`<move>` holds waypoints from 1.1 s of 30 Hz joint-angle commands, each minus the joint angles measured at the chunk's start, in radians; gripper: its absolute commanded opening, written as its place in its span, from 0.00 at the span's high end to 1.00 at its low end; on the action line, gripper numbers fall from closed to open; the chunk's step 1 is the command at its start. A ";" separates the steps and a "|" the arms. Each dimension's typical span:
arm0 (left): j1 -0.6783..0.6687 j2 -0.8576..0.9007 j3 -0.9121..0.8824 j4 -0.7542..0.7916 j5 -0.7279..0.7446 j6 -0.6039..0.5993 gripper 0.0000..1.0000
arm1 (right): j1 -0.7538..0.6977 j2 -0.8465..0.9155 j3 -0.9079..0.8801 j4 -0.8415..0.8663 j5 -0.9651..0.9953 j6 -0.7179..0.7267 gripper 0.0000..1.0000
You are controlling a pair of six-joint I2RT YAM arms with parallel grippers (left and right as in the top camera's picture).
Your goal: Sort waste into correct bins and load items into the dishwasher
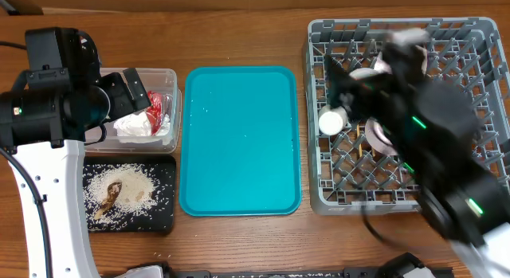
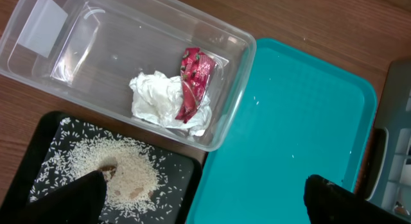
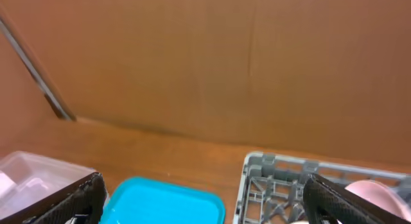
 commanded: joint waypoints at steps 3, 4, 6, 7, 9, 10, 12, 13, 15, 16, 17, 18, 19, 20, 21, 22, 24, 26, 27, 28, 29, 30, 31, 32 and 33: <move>0.004 0.006 0.010 0.002 -0.007 0.003 0.00 | -0.064 -0.298 -0.097 -0.017 -0.048 0.009 0.00; 0.004 0.006 0.010 0.002 -0.007 0.003 0.00 | -0.074 -0.343 -0.123 -0.020 -0.047 0.009 0.00; 0.004 0.006 0.010 0.002 -0.007 0.003 0.00 | -0.097 -0.435 -0.183 -0.021 -0.046 0.008 0.00; 0.004 0.006 0.010 0.002 -0.007 0.003 0.00 | -0.105 -0.469 -0.211 -0.023 -0.039 0.008 0.00; 0.004 0.006 0.010 0.002 -0.007 0.003 0.00 | -0.112 -0.522 -0.282 -0.021 -0.015 0.008 0.00; 0.004 0.006 0.010 0.002 -0.007 0.003 0.00 | -0.119 -0.554 -0.319 -0.021 -0.016 0.009 0.00; 0.004 0.006 0.010 0.001 -0.007 0.003 0.00 | -0.164 -0.663 -0.454 -0.019 -0.024 0.039 0.00; 0.004 0.006 0.010 0.002 -0.007 0.003 0.00 | -0.176 -0.706 -0.514 -0.013 -0.023 0.062 0.00; 0.004 0.006 0.010 0.002 -0.007 0.003 0.00 | -0.198 -0.766 -0.602 0.001 -0.024 0.120 0.00; 0.004 0.006 0.010 0.002 -0.007 0.003 0.00 | -0.209 -0.794 -0.645 0.011 -0.024 0.154 0.00; 0.004 0.006 0.010 0.002 -0.007 0.003 0.00 | -0.221 -0.823 -0.692 0.026 -0.024 0.189 0.00; 0.004 0.006 0.010 0.002 -0.007 0.003 0.00 | -0.233 -0.852 -0.742 0.045 -0.024 0.221 0.00; 0.004 0.006 0.010 0.002 -0.007 0.003 0.00 | -0.246 -0.879 -0.790 0.067 -0.024 0.249 0.00; 0.004 0.006 0.010 0.002 -0.007 0.003 0.00 | -0.256 -0.900 -0.829 0.089 -0.024 0.274 0.00; 0.004 0.006 0.010 0.002 -0.007 0.003 0.00 | -0.267 -0.927 -0.879 0.122 -0.024 0.298 0.00; 0.004 0.006 0.010 0.002 -0.007 0.003 0.00 | -0.271 -0.941 -0.906 0.146 -0.026 0.307 0.00; 0.004 0.006 0.010 0.002 -0.007 0.003 0.00 | -0.288 -0.996 -1.012 0.264 -0.048 0.323 0.00; 0.004 0.006 0.010 0.002 -0.007 0.003 0.00 | -0.299 -1.016 -1.070 0.352 -0.056 0.322 0.00; 0.004 0.006 0.010 0.002 -0.007 0.003 0.00 | -0.304 -1.015 -1.090 0.393 -0.055 0.320 0.00; 0.004 0.006 0.010 0.002 -0.007 0.003 0.00 | -0.308 -1.015 -1.105 0.423 -0.055 0.314 0.00; 0.004 0.006 0.010 0.002 -0.007 0.003 0.00 | -0.307 -1.015 -1.120 0.458 -0.048 0.297 0.00; 0.004 0.006 0.010 0.002 -0.007 0.003 0.00 | -0.307 -1.015 -1.131 0.484 -0.047 0.282 0.00; 0.004 0.006 0.010 0.002 -0.007 0.003 0.00 | -0.307 -1.015 -1.144 0.520 -0.047 0.262 0.00; 0.004 0.006 0.010 0.002 -0.007 0.003 0.00 | -0.307 -1.015 -1.159 0.559 -0.047 0.245 0.00; 0.004 0.006 0.010 0.002 -0.007 0.003 0.00 | -0.307 -1.015 -1.173 0.591 -0.047 0.231 0.00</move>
